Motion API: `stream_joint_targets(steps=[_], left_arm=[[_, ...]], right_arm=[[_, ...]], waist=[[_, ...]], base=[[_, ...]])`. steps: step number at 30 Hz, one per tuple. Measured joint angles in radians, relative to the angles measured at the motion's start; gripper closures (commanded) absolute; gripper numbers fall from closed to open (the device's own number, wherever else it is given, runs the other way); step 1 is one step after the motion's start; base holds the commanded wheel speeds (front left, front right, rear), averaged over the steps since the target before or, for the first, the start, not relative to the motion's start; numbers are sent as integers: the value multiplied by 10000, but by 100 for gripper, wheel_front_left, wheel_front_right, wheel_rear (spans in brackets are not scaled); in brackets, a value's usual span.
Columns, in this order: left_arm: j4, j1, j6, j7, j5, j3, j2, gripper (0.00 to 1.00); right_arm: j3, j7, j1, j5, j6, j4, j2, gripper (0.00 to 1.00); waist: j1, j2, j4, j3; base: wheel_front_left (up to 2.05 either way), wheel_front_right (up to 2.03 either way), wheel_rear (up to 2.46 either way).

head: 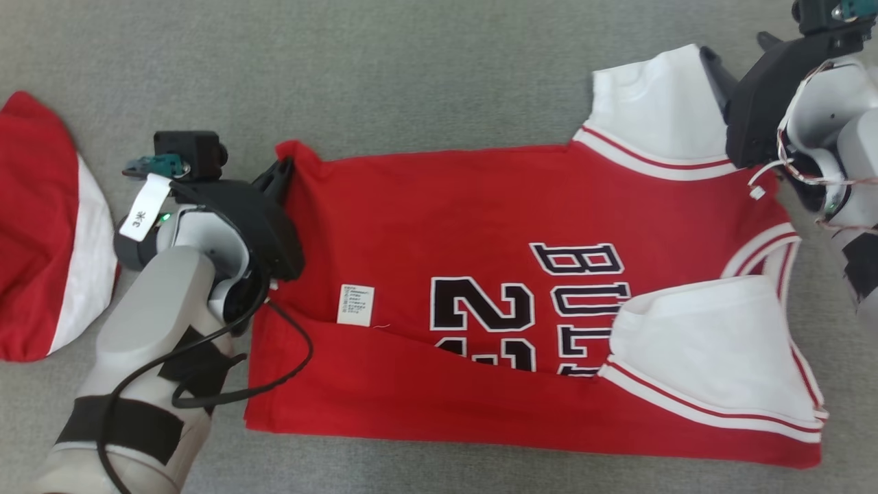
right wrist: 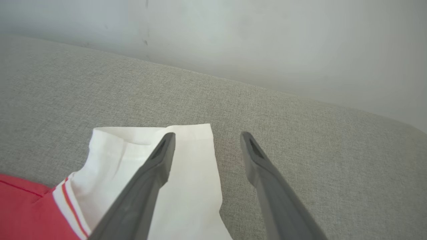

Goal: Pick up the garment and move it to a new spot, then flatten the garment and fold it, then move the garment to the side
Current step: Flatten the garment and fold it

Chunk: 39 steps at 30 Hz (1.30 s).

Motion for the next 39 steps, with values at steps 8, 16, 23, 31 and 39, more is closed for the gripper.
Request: stream_joint_targets(steps=[8,16,23,31,39], left_arm=[[-176,-311,-2,-261,-326,-299,-236,100],[-288,-523,-2,-514,-512,-591,-234,100],[-151,-586,-77,-732,-807,-748,-167,100],[117,-510,-77,-1055,-1124,-794,109,100],[288,-98,-77,-1361,-1469,-1011,451,100]], right_arm=[[182,420,-746,-259,77,1250,19,0],[504,460,-1079,-477,267,2092,176,100],[658,2,-1384,-648,487,2663,372,100],[662,-1133,-1422,-650,792,3055,257,100],[433,-2736,-899,-430,970,3398,257,100]], waist=[[-1,0,424,354],[-1,0,686,800],[-1,0,694,837],[-1,0,484,522],[-2,-1,147,-132]], base=[[0,0,0],[0,0,0],[0,0,0],[0,0,0],[0,0,0]])
